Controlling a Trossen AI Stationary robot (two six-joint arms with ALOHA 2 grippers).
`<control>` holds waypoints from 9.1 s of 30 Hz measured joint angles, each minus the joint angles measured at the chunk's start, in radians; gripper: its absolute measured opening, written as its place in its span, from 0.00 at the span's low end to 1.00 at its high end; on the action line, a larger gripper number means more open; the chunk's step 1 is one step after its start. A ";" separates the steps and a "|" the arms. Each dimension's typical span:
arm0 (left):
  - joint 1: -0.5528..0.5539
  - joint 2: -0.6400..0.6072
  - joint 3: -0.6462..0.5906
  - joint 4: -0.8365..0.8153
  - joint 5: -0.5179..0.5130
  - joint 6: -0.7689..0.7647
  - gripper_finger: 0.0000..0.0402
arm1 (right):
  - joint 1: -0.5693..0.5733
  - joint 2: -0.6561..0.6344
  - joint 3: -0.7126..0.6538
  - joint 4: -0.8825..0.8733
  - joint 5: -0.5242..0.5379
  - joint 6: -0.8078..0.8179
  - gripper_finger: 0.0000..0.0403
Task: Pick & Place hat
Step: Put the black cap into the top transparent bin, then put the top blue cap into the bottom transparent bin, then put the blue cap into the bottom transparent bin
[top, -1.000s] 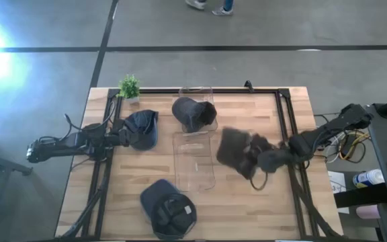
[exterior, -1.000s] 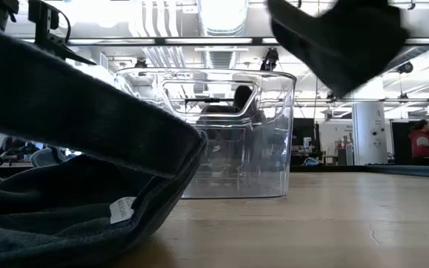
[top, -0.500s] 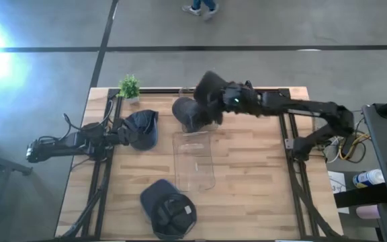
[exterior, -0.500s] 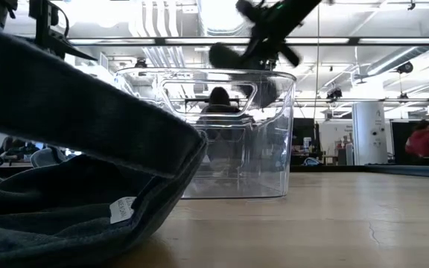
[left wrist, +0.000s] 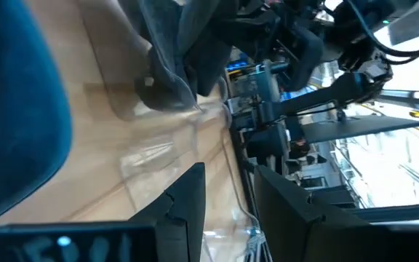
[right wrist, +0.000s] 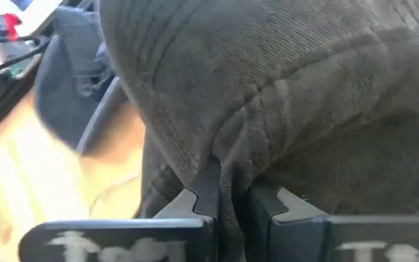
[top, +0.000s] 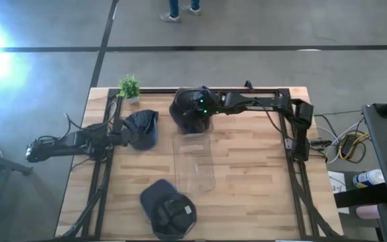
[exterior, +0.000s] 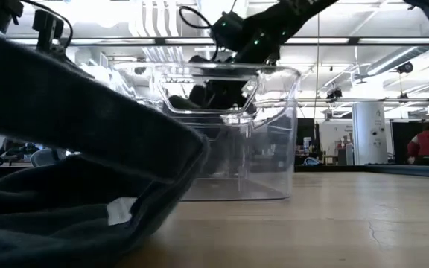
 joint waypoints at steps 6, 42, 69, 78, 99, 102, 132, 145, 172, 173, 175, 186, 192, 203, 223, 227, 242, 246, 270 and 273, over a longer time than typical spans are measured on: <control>0.000 0.000 0.000 -0.029 0.000 -0.022 0.28 | 0.000 0.084 -0.002 0.006 -0.116 -0.015 0.06; 0.000 0.444 0.304 -0.371 -0.122 0.281 0.21 | -0.003 -0.278 0.030 -0.353 0.148 -0.245 0.55; 0.220 1.211 0.618 -0.384 -0.272 0.438 0.59 | -0.003 -0.353 -0.098 -0.538 0.242 -0.112 0.56; 0.226 1.323 0.619 -0.337 -0.313 0.460 0.59 | -0.004 -0.357 -0.098 -0.538 0.242 -0.111 0.56; 0.209 1.308 0.611 -0.313 -0.327 0.401 0.59 | -0.008 -0.358 -0.100 -0.539 0.247 -0.095 0.56; 0.209 1.323 0.611 -0.296 -0.347 0.399 0.59 | -0.008 -0.358 -0.100 -0.539 0.248 -0.093 0.56; 0.180 1.311 0.703 -0.677 -0.344 0.406 0.02 | -0.008 -0.358 -0.164 -0.533 0.247 -0.100 0.56; -0.091 0.887 0.948 -0.656 -0.239 0.281 0.02 | -0.009 -0.412 -0.164 -0.485 0.229 -0.074 0.56; -0.353 1.008 0.520 0.709 -0.166 -0.120 0.02 | 0.328 -0.580 -0.164 -0.641 0.494 0.585 0.55; -0.371 1.019 0.514 0.707 -0.206 -0.135 0.02 | 0.341 -0.580 -0.165 -0.657 0.494 0.596 0.55; -0.413 1.043 0.510 0.708 -0.274 -0.159 0.02 | 0.363 -0.579 -0.165 -0.676 0.500 0.615 0.55; -0.557 1.276 0.542 0.713 -0.532 -0.357 0.02 | 0.407 -0.578 -0.168 -0.701 0.520 0.555 0.56; -0.551 1.422 0.605 0.711 -0.476 -0.362 0.02 | 0.414 -0.577 -0.175 -0.698 0.520 0.502 0.56; -0.553 1.485 0.687 0.537 -0.426 -0.348 0.38 | 0.427 -0.576 -0.180 -0.698 0.512 0.447 0.56; -0.816 1.205 0.805 -0.002 -0.070 0.219 0.47 | 0.427 -0.576 -0.186 -0.733 0.508 0.391 0.56; -0.936 1.322 0.910 -0.120 -0.021 0.322 0.45 | 0.426 -0.576 -0.190 -0.748 0.507 0.395 0.56; -1.009 1.684 1.219 -0.306 0.154 0.845 0.44 | 0.425 -0.576 -0.248 -0.749 0.456 0.432 0.56; -1.010 1.694 1.195 -0.304 0.155 0.854 0.44 | 0.431 -0.576 -0.251 -0.748 0.454 0.429 0.56; -0.997 1.624 1.134 -0.274 0.194 0.391 0.01 | 0.431 -0.576 -0.251 -0.748 0.455 0.372 0.56; -0.998 1.515 1.150 -0.264 0.091 0.256 0.01 | 0.431 -0.576 -0.251 -0.746 0.456 0.364 0.56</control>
